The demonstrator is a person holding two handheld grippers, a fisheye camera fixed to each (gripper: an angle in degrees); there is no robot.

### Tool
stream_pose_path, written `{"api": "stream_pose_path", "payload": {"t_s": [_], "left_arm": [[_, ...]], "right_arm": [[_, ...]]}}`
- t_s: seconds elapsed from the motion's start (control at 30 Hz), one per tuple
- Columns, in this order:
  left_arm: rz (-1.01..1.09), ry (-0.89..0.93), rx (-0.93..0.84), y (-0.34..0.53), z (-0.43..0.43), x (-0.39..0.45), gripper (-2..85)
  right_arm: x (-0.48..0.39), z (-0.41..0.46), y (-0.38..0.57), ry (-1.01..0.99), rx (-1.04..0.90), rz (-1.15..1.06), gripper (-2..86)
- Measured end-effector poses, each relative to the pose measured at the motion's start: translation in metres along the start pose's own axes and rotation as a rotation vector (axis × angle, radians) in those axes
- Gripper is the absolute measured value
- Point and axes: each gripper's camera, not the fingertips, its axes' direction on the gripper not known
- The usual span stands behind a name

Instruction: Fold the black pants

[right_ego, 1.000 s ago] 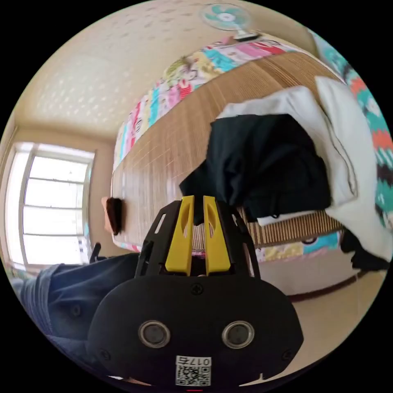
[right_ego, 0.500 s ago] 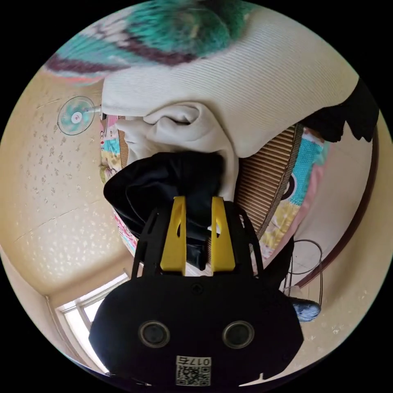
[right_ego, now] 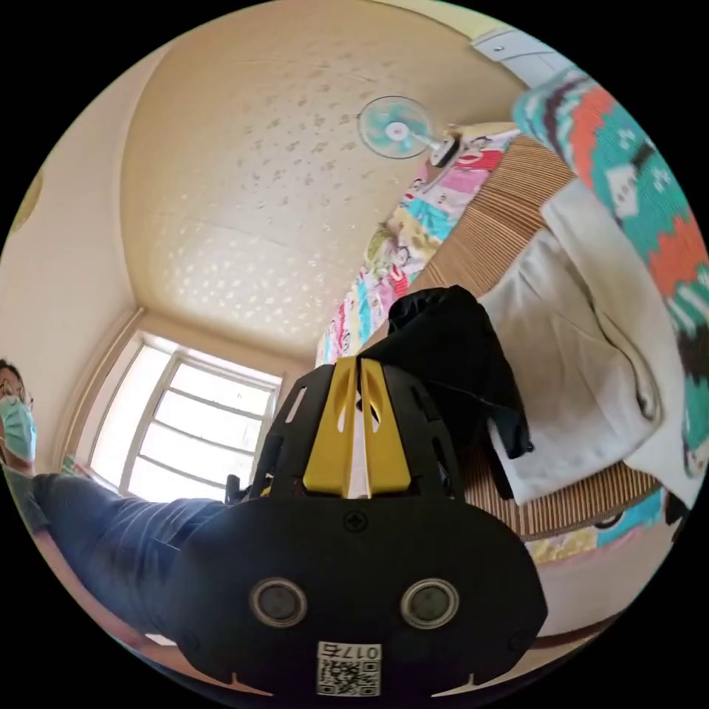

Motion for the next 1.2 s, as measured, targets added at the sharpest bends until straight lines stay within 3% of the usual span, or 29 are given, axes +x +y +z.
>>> {"api": "stream_pose_path", "payload": {"t_s": [0.17, 0.33, 0.47, 0.57, 0.67, 0.73, 0.9, 1.1, 1.2], "left_arm": [[0.417, 0.192, -0.044, -0.018, 0.021, 0.108, 7.8], [0.787, 0.239, -0.092, 0.007, 0.037, 0.221, 12.4], [0.835, 0.180, -0.087, 0.027, 0.051, 0.250, 18.7], [0.825, 0.145, 0.037, 0.039, 0.044, 0.256, 20.7], [0.782, 0.132, 0.156, 0.047, 0.025, 0.251, 12.0], [0.734, 0.261, 0.189, 0.043, 0.009, 0.230, 3.9], [0.704, 0.515, 0.194, 0.031, -0.026, 0.203, 2.6], [0.889, 0.709, 0.261, 0.028, -0.090, 0.209, 2.6], [1.022, 0.859, 0.279, 0.026, -0.117, 0.219, 2.8]], "right_arm": [[-0.094, 0.054, -0.019, -0.266, -0.135, -0.279, 0.3], [-0.197, 0.126, -0.006, -0.329, -0.285, -0.514, 0.3], [-0.269, 0.175, 0.014, -0.502, -0.378, -0.621, 0.3], [-0.319, 0.204, 0.041, -0.593, -0.454, -0.728, 0.4], [-0.353, 0.227, 0.063, -0.621, -0.502, -0.796, 0.6], [-0.365, 0.230, 0.071, -0.623, -0.511, -0.871, 0.7], [-0.384, 0.211, 0.077, -0.511, -0.490, -1.053, 1.0], [-0.342, 0.128, 0.087, -0.504, -0.161, -1.203, 1.7], [-0.306, 0.128, 0.084, -0.329, -0.052, -1.182, 6.8]]}}
